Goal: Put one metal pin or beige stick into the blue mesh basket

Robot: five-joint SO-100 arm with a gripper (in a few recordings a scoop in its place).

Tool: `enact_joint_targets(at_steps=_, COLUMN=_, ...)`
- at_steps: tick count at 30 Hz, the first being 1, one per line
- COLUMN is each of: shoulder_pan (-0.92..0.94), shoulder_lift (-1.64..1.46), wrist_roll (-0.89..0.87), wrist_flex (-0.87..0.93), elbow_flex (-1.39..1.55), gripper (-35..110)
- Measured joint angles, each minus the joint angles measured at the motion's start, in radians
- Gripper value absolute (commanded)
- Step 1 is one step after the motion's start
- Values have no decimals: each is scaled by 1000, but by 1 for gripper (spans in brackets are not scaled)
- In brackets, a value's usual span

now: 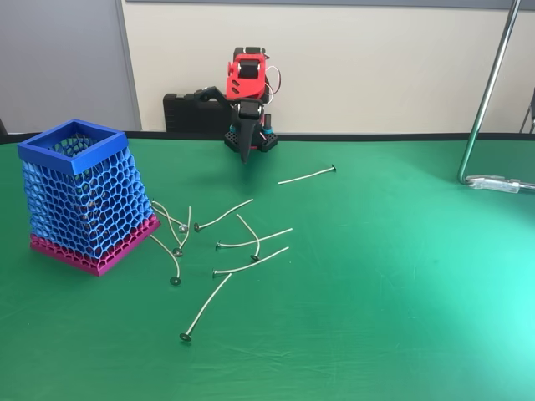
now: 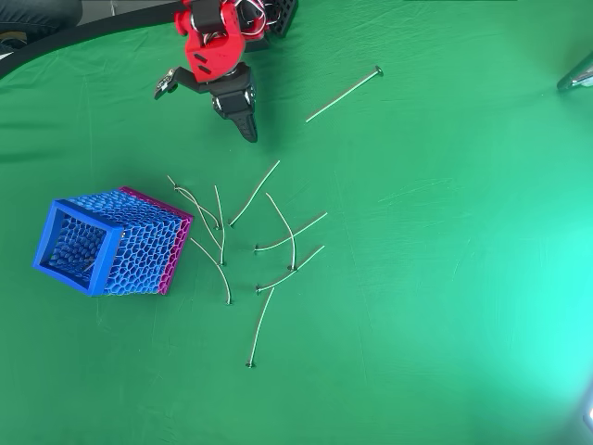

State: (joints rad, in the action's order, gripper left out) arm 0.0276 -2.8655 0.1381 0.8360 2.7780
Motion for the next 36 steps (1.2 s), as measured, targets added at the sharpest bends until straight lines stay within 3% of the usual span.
enact_joint_targets(at_steps=8, shoulder_pan=29, shoulder_lift=219, wrist_roll=5, wrist_flex=0, elbow_flex=-189, gripper=0)
enact_joint_targets(at_steps=24, shoulder_pan=130, shoulder_lift=839, wrist_roll=-61, wrist_flex=175, elbow_flex=-695, gripper=0)
enact_joint_targets(at_steps=36, shoulder_pan=176, shoulder_lift=1094, wrist_roll=-3, wrist_flex=229, elbow_flex=-954, gripper=0)
